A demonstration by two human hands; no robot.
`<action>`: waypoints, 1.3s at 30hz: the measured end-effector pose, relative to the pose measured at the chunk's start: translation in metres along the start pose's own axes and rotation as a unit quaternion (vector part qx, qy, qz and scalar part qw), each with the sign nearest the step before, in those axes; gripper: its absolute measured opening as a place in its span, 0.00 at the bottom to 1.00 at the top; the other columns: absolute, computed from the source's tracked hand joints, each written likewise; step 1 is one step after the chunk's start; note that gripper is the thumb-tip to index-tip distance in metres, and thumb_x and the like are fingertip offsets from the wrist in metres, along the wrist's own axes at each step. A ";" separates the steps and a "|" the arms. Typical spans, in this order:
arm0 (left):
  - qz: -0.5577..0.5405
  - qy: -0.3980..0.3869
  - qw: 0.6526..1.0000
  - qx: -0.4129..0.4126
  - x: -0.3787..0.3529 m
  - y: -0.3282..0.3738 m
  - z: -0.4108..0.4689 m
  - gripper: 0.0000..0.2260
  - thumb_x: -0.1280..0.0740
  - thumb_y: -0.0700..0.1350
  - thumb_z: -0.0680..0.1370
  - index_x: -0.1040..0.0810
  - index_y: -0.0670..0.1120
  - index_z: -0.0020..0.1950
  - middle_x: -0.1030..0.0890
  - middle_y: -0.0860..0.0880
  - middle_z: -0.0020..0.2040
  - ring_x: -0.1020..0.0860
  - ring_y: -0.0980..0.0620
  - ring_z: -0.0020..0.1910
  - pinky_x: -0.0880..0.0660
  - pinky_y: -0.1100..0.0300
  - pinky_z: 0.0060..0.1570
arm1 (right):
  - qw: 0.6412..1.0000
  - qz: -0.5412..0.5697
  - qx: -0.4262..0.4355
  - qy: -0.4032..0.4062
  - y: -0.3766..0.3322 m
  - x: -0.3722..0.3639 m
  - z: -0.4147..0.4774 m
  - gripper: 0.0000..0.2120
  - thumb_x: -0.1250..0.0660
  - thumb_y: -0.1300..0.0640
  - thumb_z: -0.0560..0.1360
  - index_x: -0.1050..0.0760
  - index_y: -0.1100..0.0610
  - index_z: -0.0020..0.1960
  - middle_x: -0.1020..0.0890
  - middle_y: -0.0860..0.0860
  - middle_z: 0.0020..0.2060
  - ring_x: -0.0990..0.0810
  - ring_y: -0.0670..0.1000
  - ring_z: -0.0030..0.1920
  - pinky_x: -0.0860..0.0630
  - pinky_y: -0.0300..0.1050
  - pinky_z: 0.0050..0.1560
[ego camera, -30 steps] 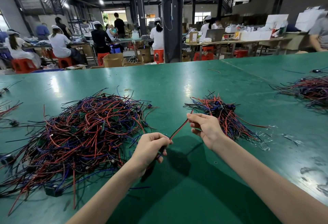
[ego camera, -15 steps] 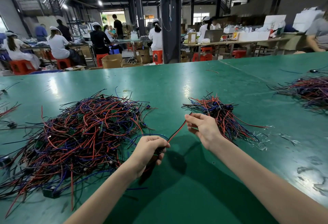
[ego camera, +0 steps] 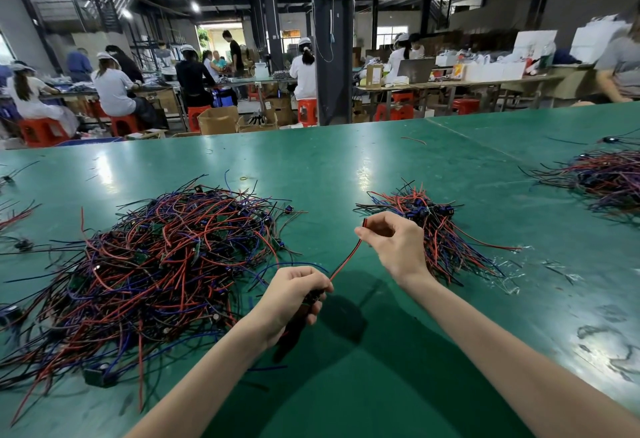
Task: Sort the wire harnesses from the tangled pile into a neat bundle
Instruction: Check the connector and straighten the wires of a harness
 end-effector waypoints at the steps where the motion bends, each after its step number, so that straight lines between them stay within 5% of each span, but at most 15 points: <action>1: 0.001 -0.001 1.000 -0.001 0.000 0.000 0.000 0.10 0.37 0.34 0.75 0.25 0.39 0.34 0.29 0.48 0.25 0.33 0.55 0.21 0.38 0.68 0.19 | 0.999 0.027 -0.029 -0.005 0.003 0.000 0.001 0.07 0.24 0.62 0.68 0.21 0.55 0.36 0.20 0.48 0.29 0.24 0.45 0.29 0.25 0.35 0.37; 7: -0.001 -0.010 1.000 -0.006 0.001 0.002 -0.001 0.10 0.37 0.34 0.76 0.25 0.39 0.34 0.29 0.48 0.26 0.33 0.55 0.21 0.38 0.68 0.20 | 0.923 0.302 -0.239 -0.006 0.017 -0.004 -0.002 0.08 0.29 0.66 0.72 0.25 0.63 0.35 0.23 0.53 0.24 0.27 0.46 0.22 0.25 0.38 0.25; 14: 0.004 -0.029 0.999 -0.014 -0.001 0.003 0.000 0.11 0.38 0.34 0.76 0.25 0.40 0.34 0.30 0.49 0.24 0.33 0.56 0.20 0.38 0.68 0.19 | 0.800 0.425 -0.420 -0.051 0.025 -0.016 -0.013 0.09 0.33 0.66 0.75 0.27 0.64 0.36 0.22 0.54 0.22 0.25 0.44 0.19 0.28 0.33 0.19; 16: 0.004 -0.030 0.999 -0.017 -0.001 0.003 0.000 0.12 0.38 0.34 0.76 0.25 0.40 0.34 0.30 0.49 0.24 0.33 0.56 0.20 0.38 0.68 0.19 | 0.789 0.437 -0.429 -0.054 0.026 -0.016 -0.013 0.08 0.34 0.67 0.75 0.27 0.65 0.37 0.22 0.55 0.22 0.25 0.44 0.19 0.28 0.33 0.19; 22: 0.003 -0.058 0.997 -0.042 -0.003 0.006 -0.002 0.12 0.38 0.33 0.76 0.24 0.41 0.34 0.30 0.49 0.24 0.32 0.55 0.21 0.37 0.67 0.19 | 0.935 0.274 -0.224 -0.021 0.017 -0.002 0.002 0.08 0.29 0.67 0.72 0.25 0.62 0.36 0.23 0.53 0.26 0.25 0.44 0.23 0.26 0.35 0.24; 26: -0.013 -0.077 0.995 -0.056 -0.004 0.009 -0.002 0.09 0.34 0.36 0.73 0.24 0.42 0.33 0.30 0.48 0.25 0.31 0.55 0.22 0.36 0.66 0.19 | 0.986 0.128 -0.105 -0.026 0.010 0.002 0.003 0.07 0.29 0.64 0.72 0.23 0.60 0.36 0.22 0.54 0.28 0.24 0.47 0.27 0.26 0.39 0.26; 29: -0.017 -0.094 0.994 -0.060 -0.006 0.011 -0.004 0.05 0.33 0.40 0.68 0.23 0.44 0.32 0.30 0.48 0.25 0.31 0.54 0.22 0.36 0.66 0.20 | 0.997 -0.028 0.072 -0.002 -0.011 0.006 -0.002 0.07 0.28 0.63 0.72 0.22 0.61 0.36 0.22 0.53 0.28 0.26 0.48 0.27 0.27 0.41 0.29; 32: -0.011 -0.099 0.993 -0.063 -0.006 0.011 -0.005 0.08 0.33 0.37 0.72 0.23 0.43 0.32 0.30 0.48 0.25 0.31 0.54 0.21 0.35 0.66 0.20 | 0.958 -0.153 0.241 0.012 -0.030 0.002 -0.012 0.06 0.28 0.65 0.71 0.22 0.64 0.36 0.21 0.54 0.30 0.26 0.51 0.30 0.30 0.42 0.36; 34: 0.000 -0.087 0.994 -0.061 -0.003 0.011 -0.004 0.12 0.37 0.33 0.75 0.23 0.43 0.32 0.30 0.48 0.25 0.31 0.54 0.21 0.35 0.66 0.19 | 0.983 -0.102 0.155 0.013 -0.022 0.005 -0.006 0.07 0.28 0.63 0.72 0.22 0.62 0.36 0.21 0.53 0.29 0.27 0.49 0.28 0.30 0.41 0.32; 36: 0.012 -0.069 0.996 -0.061 0.000 0.012 -0.004 0.14 0.38 0.32 0.76 0.23 0.42 0.32 0.30 0.48 0.25 0.32 0.54 0.21 0.35 0.65 0.19 | 0.995 0.084 -0.046 0.003 -0.001 0.006 0.002 0.09 0.29 0.63 0.72 0.23 0.61 0.34 0.21 0.54 0.27 0.30 0.46 0.23 0.33 0.39 0.23; 39: 0.026 -0.058 0.997 -0.055 0.001 0.012 -0.002 0.13 0.39 0.32 0.76 0.24 0.41 0.33 0.29 0.48 0.24 0.32 0.54 0.21 0.35 0.66 0.19 | 0.915 0.294 -0.276 -0.004 0.022 -0.002 -0.003 0.09 0.31 0.67 0.73 0.27 0.63 0.34 0.22 0.55 0.24 0.33 0.43 0.19 0.39 0.34 0.17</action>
Point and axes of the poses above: each hand's wrist, its own z-axis towards the middle knuckle, its own x-axis out of the back of the hand, y = z × x, the point moved 7 cm from there along z, towards the middle knuckle
